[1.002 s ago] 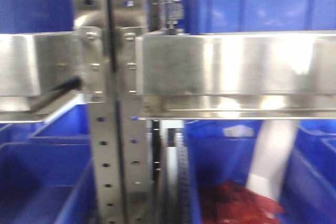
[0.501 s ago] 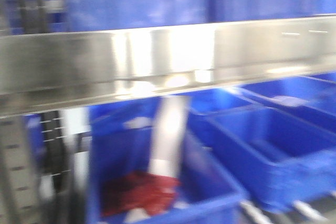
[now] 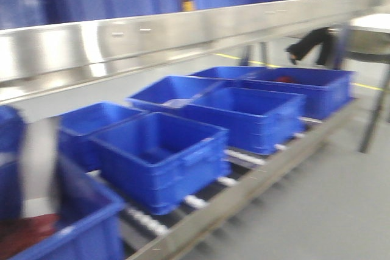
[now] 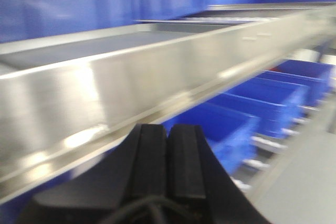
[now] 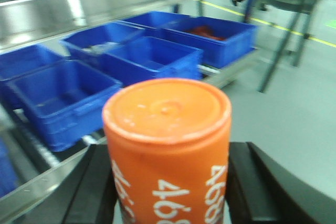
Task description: Grab orange capacitor from left shelf to right conveyor
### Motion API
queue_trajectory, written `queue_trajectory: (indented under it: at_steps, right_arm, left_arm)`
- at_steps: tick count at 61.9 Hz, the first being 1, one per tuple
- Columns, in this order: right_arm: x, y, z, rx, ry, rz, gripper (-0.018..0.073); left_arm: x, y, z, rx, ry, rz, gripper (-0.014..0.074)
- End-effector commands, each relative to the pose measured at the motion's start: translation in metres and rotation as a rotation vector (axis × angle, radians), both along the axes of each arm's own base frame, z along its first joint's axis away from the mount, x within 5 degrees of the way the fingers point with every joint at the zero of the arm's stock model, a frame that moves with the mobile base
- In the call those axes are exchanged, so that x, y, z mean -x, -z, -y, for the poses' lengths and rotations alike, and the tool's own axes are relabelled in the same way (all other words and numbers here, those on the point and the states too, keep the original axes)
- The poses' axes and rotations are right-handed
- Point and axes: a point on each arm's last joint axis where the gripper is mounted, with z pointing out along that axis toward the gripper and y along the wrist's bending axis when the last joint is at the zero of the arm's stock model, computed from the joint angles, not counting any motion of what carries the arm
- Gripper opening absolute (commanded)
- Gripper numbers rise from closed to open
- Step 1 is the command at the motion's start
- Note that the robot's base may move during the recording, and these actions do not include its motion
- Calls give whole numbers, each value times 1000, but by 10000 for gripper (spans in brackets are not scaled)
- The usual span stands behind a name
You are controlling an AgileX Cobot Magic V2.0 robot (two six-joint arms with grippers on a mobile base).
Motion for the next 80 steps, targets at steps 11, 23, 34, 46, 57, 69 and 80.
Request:
queue_trajectory:
  at_steps: [11, 23, 34, 46, 57, 69, 80]
  right_arm:
    - [0, -17, 0, 11, 3, 105, 126]
    - [0, -17, 0, 11, 3, 105, 126]
    - [0, -17, 0, 11, 3, 105, 126]
    - [0, -17, 0, 11, 3, 105, 126]
    - [0, -17, 0, 11, 3, 105, 126]
    - [0, -17, 0, 11, 3, 105, 126]
    - [0, -17, 0, 11, 3, 105, 126]
  left_arm:
    - [2, -11, -1, 16, -3, 106, -127]
    - [2, -11, -1, 16, -3, 106, -127]
    - [2, -11, -1, 16, -3, 106, -127]
    - [2, -11, -1, 16, -4, 106, -127]
    - [2, -11, -1, 16, -7, 106, -127]
    - [1, -11, -3, 14, -48, 106, -127]
    - [1, -11, -4, 13, -67, 106, -127]
